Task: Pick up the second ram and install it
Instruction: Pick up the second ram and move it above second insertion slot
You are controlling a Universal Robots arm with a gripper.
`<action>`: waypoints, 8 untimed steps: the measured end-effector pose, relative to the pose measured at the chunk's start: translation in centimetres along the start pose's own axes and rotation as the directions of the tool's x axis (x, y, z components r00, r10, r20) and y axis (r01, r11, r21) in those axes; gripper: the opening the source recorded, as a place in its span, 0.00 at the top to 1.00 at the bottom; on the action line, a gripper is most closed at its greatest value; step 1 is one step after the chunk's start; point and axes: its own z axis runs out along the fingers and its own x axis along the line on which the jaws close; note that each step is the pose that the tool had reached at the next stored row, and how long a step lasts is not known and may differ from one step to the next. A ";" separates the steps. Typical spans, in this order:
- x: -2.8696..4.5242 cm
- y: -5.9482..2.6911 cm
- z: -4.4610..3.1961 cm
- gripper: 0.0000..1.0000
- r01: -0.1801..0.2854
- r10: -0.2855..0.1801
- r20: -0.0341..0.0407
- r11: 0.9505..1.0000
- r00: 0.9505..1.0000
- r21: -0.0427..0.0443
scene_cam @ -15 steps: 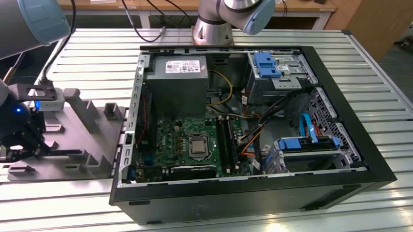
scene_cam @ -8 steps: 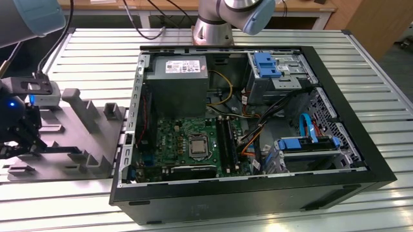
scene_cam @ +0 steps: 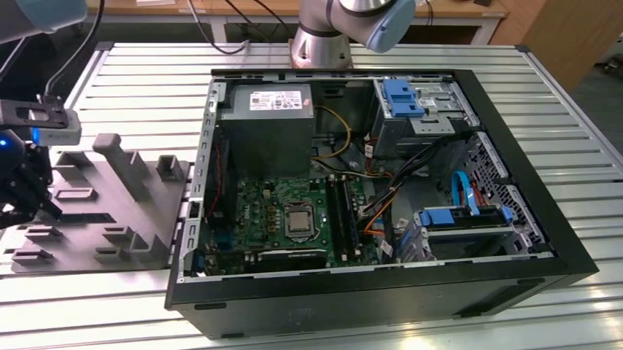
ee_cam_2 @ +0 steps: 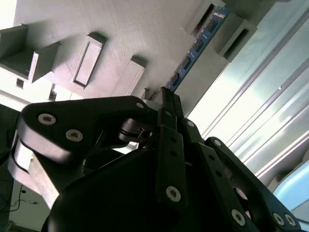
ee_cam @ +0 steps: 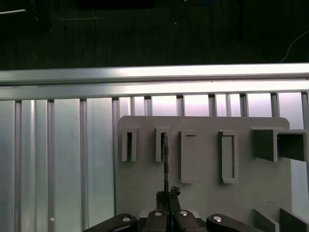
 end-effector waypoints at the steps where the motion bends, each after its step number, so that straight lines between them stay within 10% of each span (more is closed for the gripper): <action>1: -0.01 0.01 -0.38 0.88 0.000 0.000 0.000 1.000 1.000 0.000; 8: -0.08 0.12 -2.97 0.88 0.000 0.000 0.000 1.000 1.000 0.000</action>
